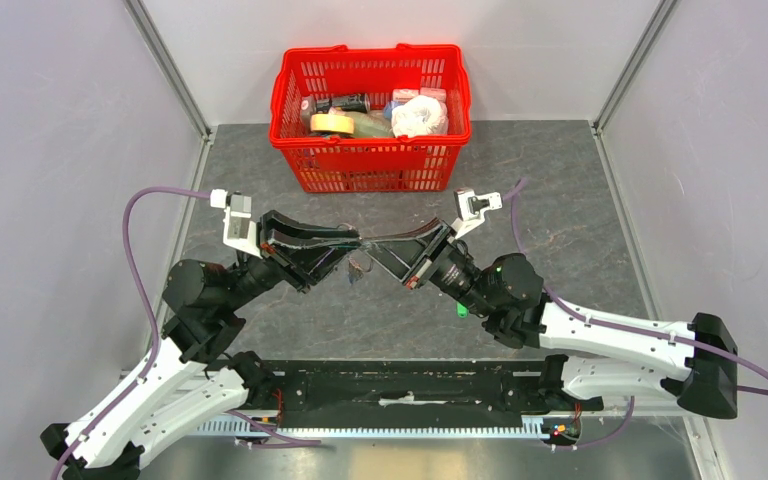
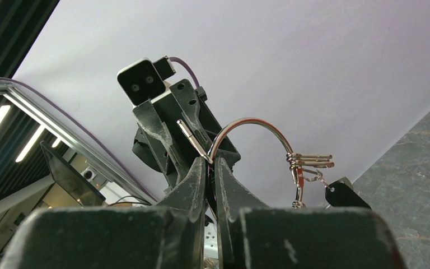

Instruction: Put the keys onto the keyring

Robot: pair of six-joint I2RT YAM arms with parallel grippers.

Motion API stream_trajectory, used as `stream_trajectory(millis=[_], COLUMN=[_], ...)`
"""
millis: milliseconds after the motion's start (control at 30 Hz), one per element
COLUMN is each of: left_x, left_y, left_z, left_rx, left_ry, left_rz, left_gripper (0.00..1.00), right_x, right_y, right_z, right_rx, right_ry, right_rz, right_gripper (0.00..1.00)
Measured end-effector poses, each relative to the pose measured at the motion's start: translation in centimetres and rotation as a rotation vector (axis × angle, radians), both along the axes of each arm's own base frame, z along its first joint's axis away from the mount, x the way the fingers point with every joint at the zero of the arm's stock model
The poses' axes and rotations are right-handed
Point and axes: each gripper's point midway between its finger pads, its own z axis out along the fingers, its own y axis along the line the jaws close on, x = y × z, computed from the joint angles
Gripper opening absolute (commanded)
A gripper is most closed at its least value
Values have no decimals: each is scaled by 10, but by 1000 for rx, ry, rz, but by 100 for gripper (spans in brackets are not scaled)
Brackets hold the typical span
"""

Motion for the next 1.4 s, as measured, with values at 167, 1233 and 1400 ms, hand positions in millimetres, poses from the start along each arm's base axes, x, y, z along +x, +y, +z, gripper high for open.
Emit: stream_trajectory(millis=[167,1233,1400], left_x=[0,-10,-17], left_y=[0,-13,-17], left_z=[1,-17,-21], left_rx=[-3,71,94], left_ry=[-3,7,-1], left_rz=[0,-97,-147], left_gripper=[20,2,2], right_x=[-1,-38,-38], right_y=[1,-39,-50], right_z=[2,4,-8], right_rx=[1,-144,-256], right_ry=[-2,-156,-203], right_rz=[3,48,12], right_gripper=[0,45,45])
